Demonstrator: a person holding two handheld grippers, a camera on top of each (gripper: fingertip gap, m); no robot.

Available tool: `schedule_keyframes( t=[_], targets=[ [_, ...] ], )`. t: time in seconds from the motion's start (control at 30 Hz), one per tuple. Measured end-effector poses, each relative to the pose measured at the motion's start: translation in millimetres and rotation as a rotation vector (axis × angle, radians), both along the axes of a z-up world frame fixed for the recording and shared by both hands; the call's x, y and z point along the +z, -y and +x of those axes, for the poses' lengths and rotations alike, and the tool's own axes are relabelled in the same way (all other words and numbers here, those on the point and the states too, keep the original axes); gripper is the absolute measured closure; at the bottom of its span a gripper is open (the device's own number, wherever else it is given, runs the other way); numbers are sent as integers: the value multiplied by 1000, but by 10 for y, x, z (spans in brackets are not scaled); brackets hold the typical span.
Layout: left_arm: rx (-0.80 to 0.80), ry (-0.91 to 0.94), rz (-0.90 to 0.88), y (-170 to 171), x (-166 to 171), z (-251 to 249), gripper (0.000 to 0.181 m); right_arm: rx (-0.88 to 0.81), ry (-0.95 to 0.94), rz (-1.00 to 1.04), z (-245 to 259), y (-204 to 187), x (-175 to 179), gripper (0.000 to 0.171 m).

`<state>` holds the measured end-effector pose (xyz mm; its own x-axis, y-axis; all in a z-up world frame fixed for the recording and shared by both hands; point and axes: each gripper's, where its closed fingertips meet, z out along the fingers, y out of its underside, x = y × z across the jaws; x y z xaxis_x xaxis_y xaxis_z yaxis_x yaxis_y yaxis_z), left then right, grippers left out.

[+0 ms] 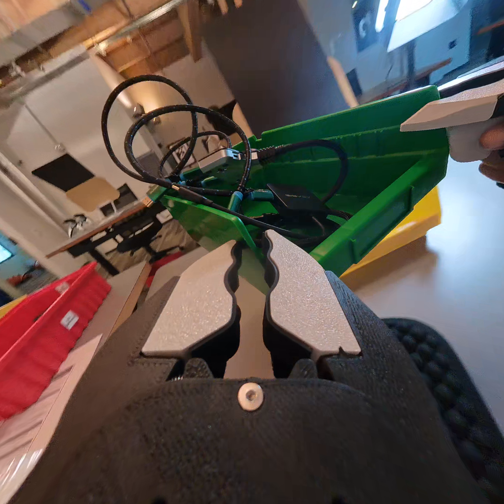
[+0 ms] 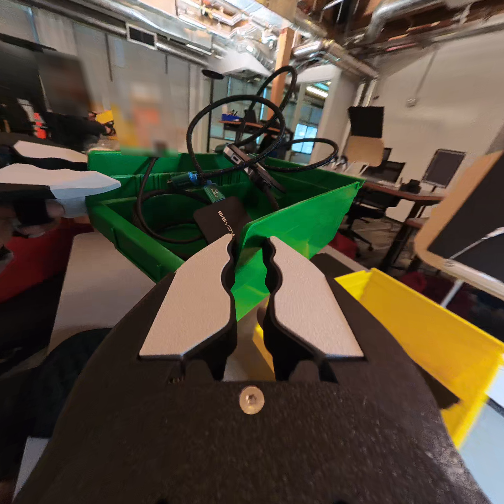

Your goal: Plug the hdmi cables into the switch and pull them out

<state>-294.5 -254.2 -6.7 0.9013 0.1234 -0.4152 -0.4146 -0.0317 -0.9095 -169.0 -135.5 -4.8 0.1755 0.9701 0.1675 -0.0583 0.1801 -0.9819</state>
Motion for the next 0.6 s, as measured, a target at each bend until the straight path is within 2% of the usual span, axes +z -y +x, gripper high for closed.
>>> schedule_keyframes(
  t=[0.17,0.27,0.33,0.47,0.53,0.6],
  targets=[
    [63,79,-105,73,-613,-547,166,51,80,-112,-565,21,-604,153],
    [62,155,-167,-9,-1079,-676,168,33,158,-141,-659,-44,-1027,153],
    [78,151,-166,-110,-1274,-716,168,-9,206,-118,-665,-139,-1269,151],
    [94,277,-126,-408,-1419,-778,168,-50,317,-61,-567,-283,-1374,146],
    [74,250,-232,-569,-1588,-772,165,-46,374,-38,-448,-324,-1328,133],
    [97,177,-248,-636,-1560,-843,154,-50,446,23,-274,-411,-1297,126]
  ],
)
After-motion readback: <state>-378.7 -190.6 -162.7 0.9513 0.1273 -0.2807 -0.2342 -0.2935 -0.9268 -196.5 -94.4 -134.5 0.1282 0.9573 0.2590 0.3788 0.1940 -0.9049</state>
